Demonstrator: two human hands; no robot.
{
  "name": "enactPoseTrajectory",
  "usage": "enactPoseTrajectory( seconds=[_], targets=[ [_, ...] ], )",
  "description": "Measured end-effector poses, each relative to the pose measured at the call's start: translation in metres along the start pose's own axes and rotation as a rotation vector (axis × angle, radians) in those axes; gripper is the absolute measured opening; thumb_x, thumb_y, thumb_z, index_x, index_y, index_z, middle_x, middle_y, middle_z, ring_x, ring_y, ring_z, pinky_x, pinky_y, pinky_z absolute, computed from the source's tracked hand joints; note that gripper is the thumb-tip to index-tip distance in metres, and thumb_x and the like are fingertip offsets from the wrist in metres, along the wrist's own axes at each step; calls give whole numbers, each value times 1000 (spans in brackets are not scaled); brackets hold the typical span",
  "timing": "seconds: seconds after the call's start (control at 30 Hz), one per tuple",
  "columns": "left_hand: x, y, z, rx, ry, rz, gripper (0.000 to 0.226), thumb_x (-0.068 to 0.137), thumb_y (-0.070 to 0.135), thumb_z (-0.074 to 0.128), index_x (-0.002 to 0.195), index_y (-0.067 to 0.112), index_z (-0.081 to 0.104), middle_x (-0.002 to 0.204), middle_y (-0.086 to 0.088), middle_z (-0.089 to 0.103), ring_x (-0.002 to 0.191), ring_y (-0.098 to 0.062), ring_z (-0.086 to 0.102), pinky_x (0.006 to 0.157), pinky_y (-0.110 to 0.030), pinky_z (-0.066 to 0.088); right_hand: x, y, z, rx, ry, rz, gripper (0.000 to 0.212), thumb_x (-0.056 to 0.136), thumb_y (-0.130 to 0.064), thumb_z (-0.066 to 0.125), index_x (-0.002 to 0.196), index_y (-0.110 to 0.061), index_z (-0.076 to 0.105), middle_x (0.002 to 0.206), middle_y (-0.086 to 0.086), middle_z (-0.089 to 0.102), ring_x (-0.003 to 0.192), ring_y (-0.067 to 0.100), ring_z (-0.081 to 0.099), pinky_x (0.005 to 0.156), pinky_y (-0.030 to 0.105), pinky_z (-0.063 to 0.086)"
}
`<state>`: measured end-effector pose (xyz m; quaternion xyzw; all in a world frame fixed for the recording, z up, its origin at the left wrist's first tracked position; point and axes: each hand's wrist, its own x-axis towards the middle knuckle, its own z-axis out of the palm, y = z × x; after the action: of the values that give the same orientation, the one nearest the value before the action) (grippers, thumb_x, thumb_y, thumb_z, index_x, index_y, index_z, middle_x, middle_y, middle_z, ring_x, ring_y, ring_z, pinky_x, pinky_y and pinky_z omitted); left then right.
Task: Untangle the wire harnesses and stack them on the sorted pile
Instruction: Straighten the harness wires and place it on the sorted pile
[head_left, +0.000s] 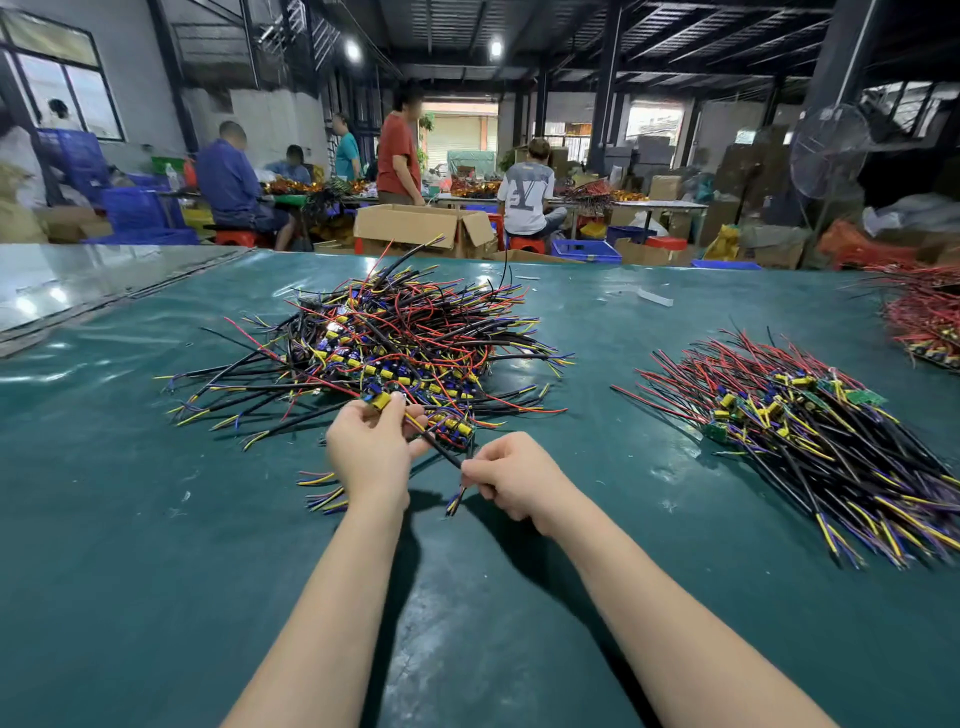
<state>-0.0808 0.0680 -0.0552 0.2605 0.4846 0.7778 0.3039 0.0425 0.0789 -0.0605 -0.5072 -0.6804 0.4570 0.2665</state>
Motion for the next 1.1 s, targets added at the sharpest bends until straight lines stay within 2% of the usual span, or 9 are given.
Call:
enactPoseTrajectory(
  seconds=[0.07, 0.17, 0.33, 0.53, 0.67, 0.73, 0.83, 1.0, 1.1],
  targets=[
    [2, 1, -5, 23, 34, 23, 21, 92, 6, 53, 73, 11, 46, 66, -6, 61, 46, -1, 60, 39, -17, 47, 0, -1, 6, -11, 7, -7, 29, 86, -12, 53, 57, -11, 54, 49, 2, 39, 32, 11, 24, 31, 13, 17],
    [8, 0, -12, 20, 94, 0, 21, 93, 7, 53, 74, 13, 45, 70, -5, 61, 58, -9, 62, 38, -16, 47, -2, -2, 5, 130, -116, 2, 36, 93, -18, 52, 58, -10, 55, 44, -2, 34, 27, 5, 19, 33, 10, 14],
    [13, 3, -15, -12, 138, -30, 20, 94, 9, 51, 75, 13, 45, 72, -5, 61, 64, -11, 60, 39, -18, 49, -2, -1, -4, 279, -212, 17, 29, 97, -15, 46, 72, -10, 60, 39, -11, 42, 29, 1, 21, 34, 9, 15],
    [8, -1, -6, 63, 109, -8, 18, 92, 10, 54, 76, 12, 46, 72, -5, 62, 67, -13, 62, 39, -18, 49, -3, -2, -6, -223, 19, 10, 24, 83, -13, 57, 59, -16, 62, 50, -1, 45, 25, 4, 29, 30, 14, 23],
    [8, 3, -11, 43, 142, 6, 22, 91, 8, 55, 73, 14, 44, 71, -6, 61, 66, -11, 62, 38, -18, 49, 0, -2, 2, -403, 88, -50, 19, 81, -19, 61, 68, -11, 71, 49, 2, 51, 37, 8, 42, 42, 18, 35],
    [13, 6, -17, -7, 183, -26, 20, 92, 8, 53, 75, 13, 45, 71, -5, 60, 65, -10, 61, 39, -17, 48, -1, 0, 1, -225, 24, -56, 29, 83, -24, 63, 56, -14, 65, 35, -7, 39, 32, 8, 31, 36, 17, 26],
    [18, 6, -21, -83, 217, -111, 21, 93, 6, 52, 73, 11, 46, 69, -5, 59, 61, -9, 60, 39, -17, 48, -2, 4, -9, 226, -140, -42, 37, 89, -23, 59, 53, -11, 59, 37, -9, 23, 33, 7, 15, 36, 11, 14],
    [24, 8, -27, -189, 274, -180, 24, 92, 5, 52, 71, 11, 43, 69, -5, 57, 41, -2, 58, 38, -17, 48, -1, 8, -13, 451, -173, 2, 29, 91, -10, 54, 64, -7, 63, 40, -10, 21, 33, 2, 17, 33, 12, 16],
    [24, 10, -26, -195, 256, -177, 24, 93, 6, 52, 71, 11, 43, 69, -6, 58, 42, -3, 59, 38, -18, 48, -1, 7, -16, 504, -186, 57, 26, 90, -7, 54, 66, -6, 63, 39, -8, 31, 33, 3, 27, 33, 11, 22]
  ],
)
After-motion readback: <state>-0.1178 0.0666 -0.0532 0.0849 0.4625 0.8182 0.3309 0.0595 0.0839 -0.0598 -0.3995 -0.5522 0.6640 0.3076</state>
